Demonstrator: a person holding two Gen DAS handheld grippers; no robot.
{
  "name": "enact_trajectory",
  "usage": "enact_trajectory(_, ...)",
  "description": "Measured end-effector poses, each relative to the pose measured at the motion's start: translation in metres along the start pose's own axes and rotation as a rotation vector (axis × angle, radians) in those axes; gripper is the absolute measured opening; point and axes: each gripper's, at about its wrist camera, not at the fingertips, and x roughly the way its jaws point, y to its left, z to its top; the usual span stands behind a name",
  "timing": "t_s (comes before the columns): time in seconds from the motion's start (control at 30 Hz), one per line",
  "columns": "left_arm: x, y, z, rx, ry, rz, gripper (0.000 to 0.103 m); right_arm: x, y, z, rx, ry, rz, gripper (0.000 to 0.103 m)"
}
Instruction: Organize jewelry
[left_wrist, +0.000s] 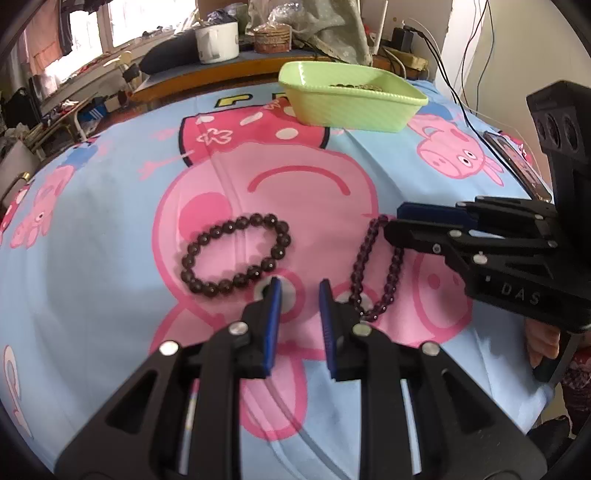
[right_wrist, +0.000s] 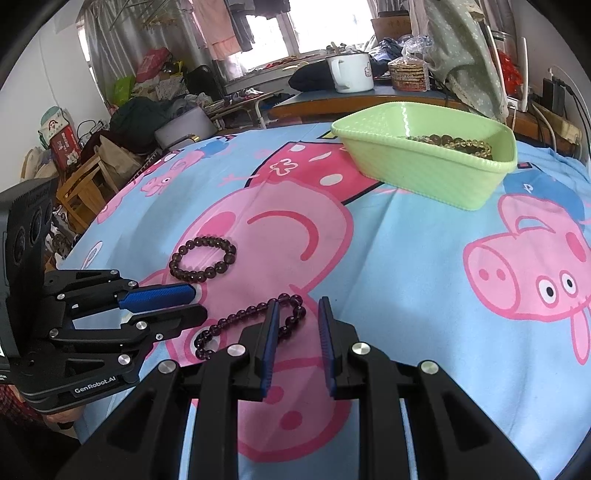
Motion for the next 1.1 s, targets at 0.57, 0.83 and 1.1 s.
enact_trajectory(0.57, -0.026, 0.102, 0.016, -0.165, -0.028, -0.047, 0.039, 0.005, 0.002, 0.005, 0.005, 0.005, 0.017, 0.000)
enact_trajectory(0.83, 0.012, 0.065, 0.018, 0.021, 0.015, 0.007, 0.009, -0.004, 0.001, 0.007, 0.017, -0.034, 0.029, 0.000)
enact_trajectory(1.1, 0.006, 0.063, 0.047, -0.018, 0.008, -0.104, 0.008, -0.033, -0.011, 0.033, 0.048, -0.112, 0.088, 0.000)
